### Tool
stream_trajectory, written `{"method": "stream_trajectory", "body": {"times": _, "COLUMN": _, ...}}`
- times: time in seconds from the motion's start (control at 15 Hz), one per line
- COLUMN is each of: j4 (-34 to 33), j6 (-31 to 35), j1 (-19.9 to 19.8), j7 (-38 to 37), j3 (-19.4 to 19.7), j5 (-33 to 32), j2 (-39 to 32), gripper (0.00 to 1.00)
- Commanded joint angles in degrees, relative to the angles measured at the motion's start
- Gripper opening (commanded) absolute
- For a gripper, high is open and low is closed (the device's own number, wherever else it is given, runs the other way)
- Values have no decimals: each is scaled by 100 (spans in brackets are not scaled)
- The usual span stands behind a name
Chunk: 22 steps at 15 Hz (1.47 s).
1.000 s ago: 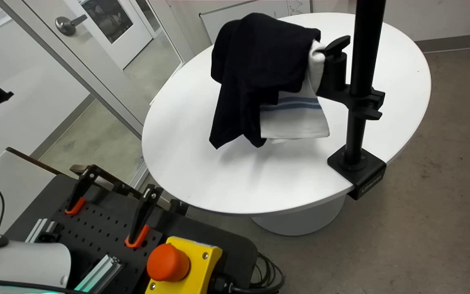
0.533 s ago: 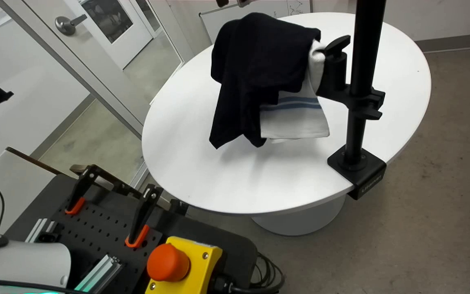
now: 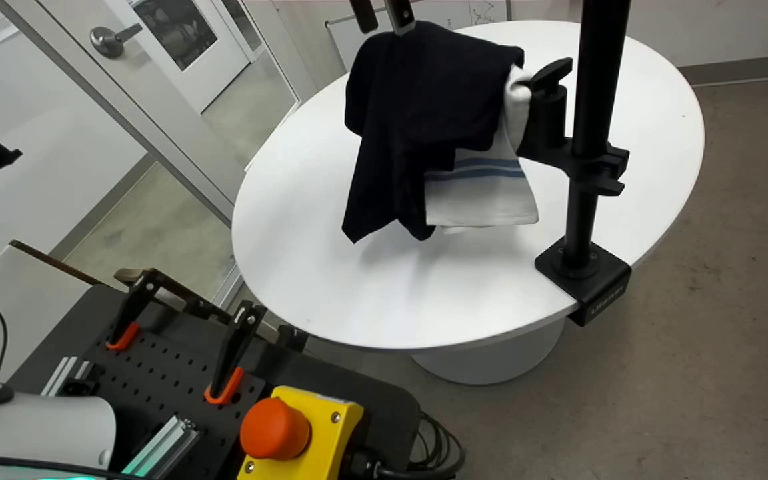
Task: Remove the black piece of clothing from the rack and put it on the table.
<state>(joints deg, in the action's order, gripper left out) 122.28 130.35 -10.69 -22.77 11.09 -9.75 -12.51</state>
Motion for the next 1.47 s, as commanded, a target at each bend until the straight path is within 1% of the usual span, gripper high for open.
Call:
{"method": "stream_trajectory", "body": {"times": 0.0, "j4": -49, "j6": 4, "j1": 135, "j7": -107, "j3": 120, "j5": -140, "j2": -92, "gripper": 100}}
{"method": "stream_trajectory", "body": {"times": 0.13, "j4": -75, "j6": 41, "j1": 157, "j7": -126, "j3": 146, "j5": -179, "j2": -136, "gripper": 99}}
{"method": "stream_trajectory", "body": {"times": 0.2, "j4": -90, "j6": 55, "j1": 167, "j7": -138, "j3": 161, "j5": -192, "j2": -155, "gripper": 83}}
{"method": "stream_trajectory", "body": {"times": 0.27, "j4": -113, "j6": 60, "j1": 171, "j7": -146, "j3": 171, "j5": -185, "j2": -174, "gripper": 74}}
{"method": "stream_trajectory", "body": {"times": 0.33, "j4": -127, "j6": 65, "j1": 176, "j7": -148, "j3": 177, "j5": -175, "j2": -187, "gripper": 73}}
{"method": "stream_trajectory", "body": {"times": 0.67, "j4": -135, "j6": 59, "j1": 184, "j7": -135, "j3": 191, "j5": -154, "j2": -186, "gripper": 37}}
{"method": "stream_trajectory", "body": {"times": 0.87, "j4": -120, "j6": 49, "j1": 185, "j7": -119, "j3": 190, "j5": -141, "j2": -172, "gripper": 12}}
{"method": "stream_trajectory", "body": {"times": 0.93, "j4": -111, "j6": 44, "j1": 183, "j7": -111, "j3": 189, "j5": -131, "j2": -165, "gripper": 5}}
{"method": "stream_trajectory", "body": {"times": 1.0, "j4": -102, "j6": 42, "j1": 181, "j7": -107, "j3": 189, "j5": -122, "j2": -159, "gripper": 0}}
{"method": "stream_trajectory", "body": {"times": 1.27, "j4": -78, "j6": 45, "j1": 153, "j7": -116, "j3": 193, "j5": -31, "j2": -123, "gripper": 1}}
{"method": "stream_trajectory", "body": {"times": 1.4, "j4": -79, "j6": 7, "j1": 110, "j7": -107, "j3": 179, "j5": 184, "j2": -47, "gripper": 1}}
